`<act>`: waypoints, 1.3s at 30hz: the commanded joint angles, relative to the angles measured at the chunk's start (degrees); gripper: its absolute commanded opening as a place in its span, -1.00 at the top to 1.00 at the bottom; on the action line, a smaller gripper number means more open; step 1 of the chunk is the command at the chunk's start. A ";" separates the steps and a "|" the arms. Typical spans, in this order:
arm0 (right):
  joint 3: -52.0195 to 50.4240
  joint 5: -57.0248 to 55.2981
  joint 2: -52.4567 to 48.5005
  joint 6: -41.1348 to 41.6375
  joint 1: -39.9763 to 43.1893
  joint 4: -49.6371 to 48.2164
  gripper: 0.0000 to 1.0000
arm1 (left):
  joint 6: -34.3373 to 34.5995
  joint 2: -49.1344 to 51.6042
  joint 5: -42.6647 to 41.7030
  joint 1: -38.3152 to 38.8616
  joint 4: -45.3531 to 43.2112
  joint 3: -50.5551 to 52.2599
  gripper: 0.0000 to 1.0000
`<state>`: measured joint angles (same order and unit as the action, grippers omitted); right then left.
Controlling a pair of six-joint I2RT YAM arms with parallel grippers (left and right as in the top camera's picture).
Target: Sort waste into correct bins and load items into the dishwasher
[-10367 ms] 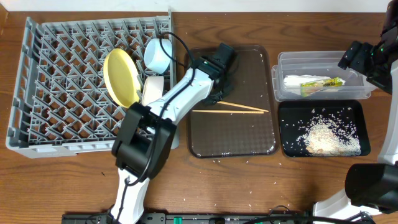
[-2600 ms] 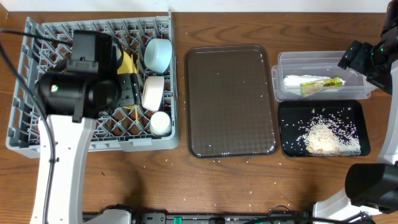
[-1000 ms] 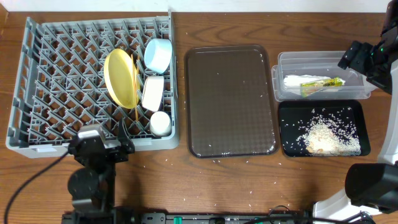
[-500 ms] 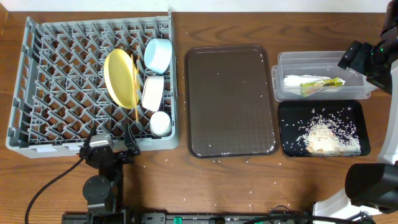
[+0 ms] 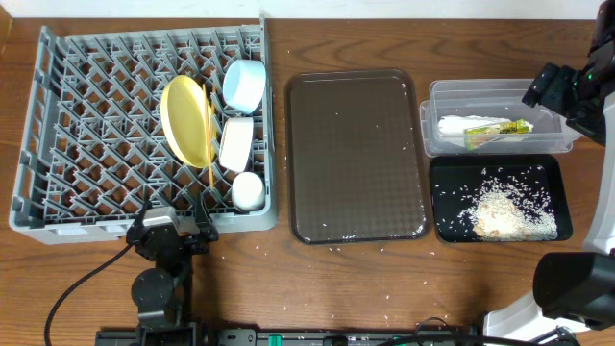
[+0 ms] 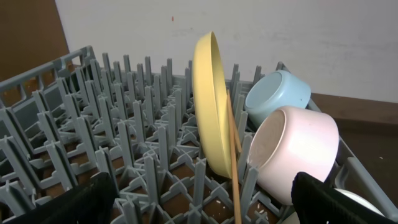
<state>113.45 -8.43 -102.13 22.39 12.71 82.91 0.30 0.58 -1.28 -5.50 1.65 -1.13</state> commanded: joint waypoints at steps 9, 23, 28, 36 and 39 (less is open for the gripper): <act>0.09 -0.33 -0.20 0.74 -0.02 0.07 -0.98 | -0.68 -0.24 0.85 -0.28 2.40 0.90 -0.82; 0.09 -1.57 -0.20 0.68 -0.02 0.22 -0.99 | -0.68 -0.24 0.83 -0.28 2.38 0.90 -0.82; 0.09 -3.74 -0.20 0.72 -0.20 0.68 -0.98 | -0.68 -0.24 0.85 -0.28 2.38 0.90 -0.83; 0.07 -2.78 4.42 -0.55 -0.81 -3.69 -0.99 | -0.68 -0.24 0.85 -0.28 2.38 0.90 -0.83; -0.17 2.29 7.58 -6.29 -1.75 -10.10 -0.98 | -0.68 -0.24 0.85 -0.28 2.38 0.90 -0.83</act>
<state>113.12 -9.91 -99.72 21.06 12.45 75.79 0.14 0.60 -1.32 -5.50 1.65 -1.13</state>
